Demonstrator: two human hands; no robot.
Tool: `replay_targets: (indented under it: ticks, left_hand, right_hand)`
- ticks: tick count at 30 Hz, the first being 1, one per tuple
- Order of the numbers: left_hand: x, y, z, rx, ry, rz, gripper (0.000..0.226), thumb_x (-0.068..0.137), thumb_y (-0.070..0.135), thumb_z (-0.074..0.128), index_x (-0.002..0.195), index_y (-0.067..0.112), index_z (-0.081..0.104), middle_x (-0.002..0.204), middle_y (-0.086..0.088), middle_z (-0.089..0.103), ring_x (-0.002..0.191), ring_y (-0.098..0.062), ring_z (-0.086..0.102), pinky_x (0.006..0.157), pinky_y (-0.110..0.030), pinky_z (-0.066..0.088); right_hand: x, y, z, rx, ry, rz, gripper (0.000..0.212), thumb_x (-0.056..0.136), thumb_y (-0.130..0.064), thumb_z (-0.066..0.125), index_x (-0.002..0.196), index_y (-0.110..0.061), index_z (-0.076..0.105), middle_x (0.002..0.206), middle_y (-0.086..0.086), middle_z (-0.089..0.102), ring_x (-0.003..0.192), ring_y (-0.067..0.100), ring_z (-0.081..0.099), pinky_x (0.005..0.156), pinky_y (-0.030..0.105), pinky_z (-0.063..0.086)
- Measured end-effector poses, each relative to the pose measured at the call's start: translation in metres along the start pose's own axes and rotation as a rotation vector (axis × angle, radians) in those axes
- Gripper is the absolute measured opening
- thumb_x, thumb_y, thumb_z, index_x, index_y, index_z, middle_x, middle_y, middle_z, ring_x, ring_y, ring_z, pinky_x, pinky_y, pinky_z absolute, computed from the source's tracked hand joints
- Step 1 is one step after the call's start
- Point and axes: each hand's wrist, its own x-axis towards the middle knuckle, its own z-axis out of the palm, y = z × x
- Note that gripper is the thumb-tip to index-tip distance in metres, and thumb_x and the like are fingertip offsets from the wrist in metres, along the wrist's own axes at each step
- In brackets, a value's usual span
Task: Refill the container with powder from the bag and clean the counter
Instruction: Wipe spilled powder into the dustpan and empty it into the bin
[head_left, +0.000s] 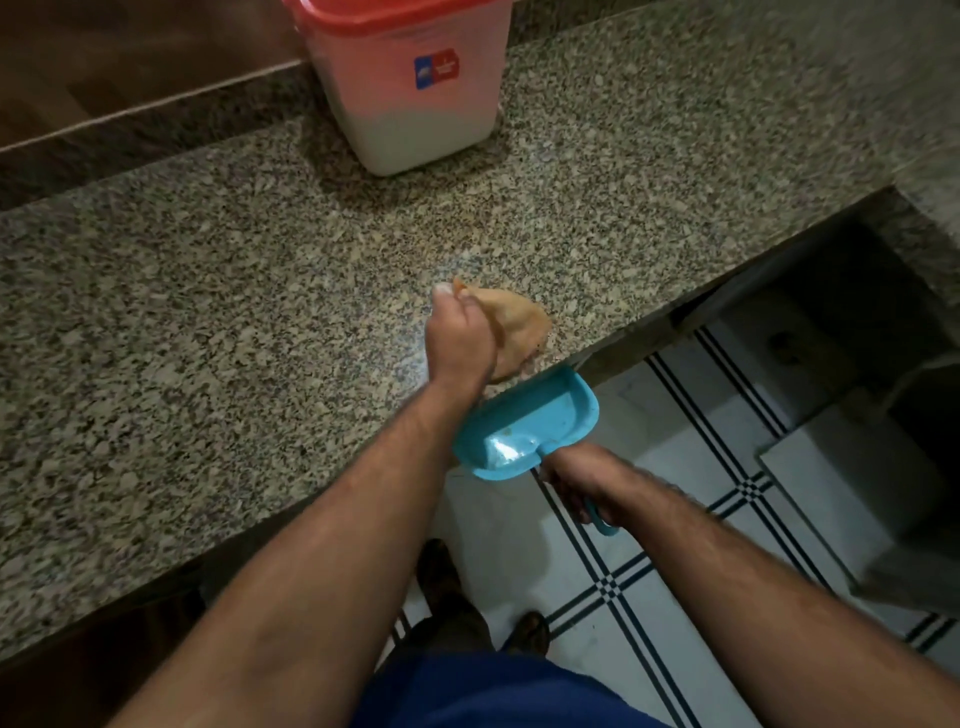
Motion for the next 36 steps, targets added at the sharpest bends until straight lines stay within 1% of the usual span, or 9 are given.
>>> replay_targets:
  ticks: [6, 10, 15, 19, 21, 24, 29, 32, 36]
  left_hand:
    - [-0.041, -0.048, 0.003, 0.444, -0.023, 0.056, 0.032, 0.117, 0.037, 0.035, 0.127, 0.012, 0.052, 0.083, 0.006, 0.059, 0.07, -0.01, 0.058, 0.056, -0.033, 0.052]
    - [-0.035, -0.018, 0.034, 0.246, -0.189, 0.038, 0.024, 0.118, 0.031, 0.034, 0.12, 0.013, 0.048, 0.09, 0.006, 0.061, 0.074, -0.007, 0.058, 0.06, -0.024, 0.047]
    - [0.006, 0.001, -0.002, 0.103, 0.004, 0.055, 0.026, 0.117, 0.033, 0.034, 0.127, 0.017, 0.052, 0.102, 0.0, 0.066, 0.089, -0.018, 0.069, 0.064, -0.032, 0.06]
    - [-0.018, -0.031, 0.006, 0.377, 0.122, 0.057, 0.033, 0.114, 0.037, 0.034, 0.132, 0.016, 0.051, 0.102, 0.001, 0.065, 0.087, -0.021, 0.064, 0.07, -0.039, 0.059]
    - [-0.04, -0.035, 0.039, 0.488, 0.066, 0.072, 0.032, 0.114, 0.031, 0.037, 0.135, 0.012, 0.054, 0.107, -0.002, 0.062, 0.09, -0.018, 0.058, 0.069, -0.028, 0.051]
    - [-0.04, -0.012, 0.08, 0.343, -0.005, 0.03, 0.038, 0.113, 0.035, 0.034, 0.129, 0.007, 0.055, 0.103, -0.007, 0.065, 0.093, -0.026, 0.064, 0.072, -0.037, 0.054]
    - [-0.001, 0.03, 0.069, 0.022, 0.252, -0.076, 0.024, 0.115, 0.031, 0.036, 0.113, 0.015, 0.053, 0.094, -0.001, 0.062, 0.08, -0.015, 0.06, 0.066, -0.031, 0.054]
    - [-0.01, 0.028, 0.086, 0.126, 0.229, 0.024, 0.02, 0.116, 0.032, 0.036, 0.118, 0.018, 0.05, 0.094, 0.001, 0.06, 0.081, -0.014, 0.06, 0.066, -0.034, 0.055]
    - [-0.03, 0.008, 0.143, 0.531, 0.039, 0.07, 0.032, 0.114, 0.035, 0.033, 0.125, 0.011, 0.053, 0.103, -0.006, 0.063, 0.092, -0.021, 0.059, 0.088, -0.047, 0.057]
  right_hand:
    - [-0.001, -0.005, -0.009, -0.013, -0.005, 0.012, 0.02, 0.086, -0.007, 0.054, 0.105, -0.012, 0.059, 0.06, -0.001, 0.041, 0.043, 0.012, 0.033, 0.042, 0.021, 0.028]
    - [0.001, -0.008, -0.013, -0.041, 0.001, -0.013, 0.014, 0.085, -0.007, 0.051, 0.097, -0.014, 0.054, 0.062, 0.001, 0.041, 0.041, 0.013, 0.032, 0.041, 0.021, 0.028]
    - [0.005, -0.009, -0.042, -0.107, -0.062, -0.027, 0.013, 0.084, -0.007, 0.053, 0.096, -0.013, 0.056, 0.061, 0.0, 0.043, 0.045, 0.013, 0.035, 0.043, 0.024, 0.032]
    - [0.015, -0.012, -0.064, -0.146, -0.102, -0.029, 0.016, 0.081, -0.01, 0.054, 0.096, -0.015, 0.057, 0.06, -0.001, 0.043, 0.044, 0.012, 0.035, 0.043, 0.024, 0.032]
    - [0.018, -0.012, -0.071, -0.164, -0.134, -0.02, 0.016, 0.08, -0.011, 0.055, 0.095, -0.017, 0.055, 0.061, -0.002, 0.044, 0.045, 0.012, 0.034, 0.044, 0.024, 0.031]
    - [0.021, -0.017, -0.087, -0.193, -0.172, -0.03, 0.016, 0.082, -0.012, 0.055, 0.096, -0.018, 0.053, 0.064, -0.002, 0.045, 0.047, 0.012, 0.035, 0.045, 0.025, 0.03]
    - [0.026, -0.019, -0.122, -0.244, -0.209, -0.046, 0.013, 0.085, -0.008, 0.055, 0.096, -0.016, 0.056, 0.061, -0.003, 0.043, 0.043, 0.011, 0.033, 0.044, 0.025, 0.028]
    - [0.028, -0.021, -0.139, -0.254, -0.238, -0.054, 0.009, 0.088, -0.008, 0.056, 0.092, -0.016, 0.055, 0.061, -0.003, 0.042, 0.044, 0.011, 0.032, 0.045, 0.026, 0.027]
    - [0.027, -0.022, -0.151, -0.27, -0.257, -0.074, 0.013, 0.091, -0.006, 0.054, 0.084, -0.017, 0.049, 0.061, -0.001, 0.041, 0.045, 0.012, 0.031, 0.045, 0.026, 0.026]
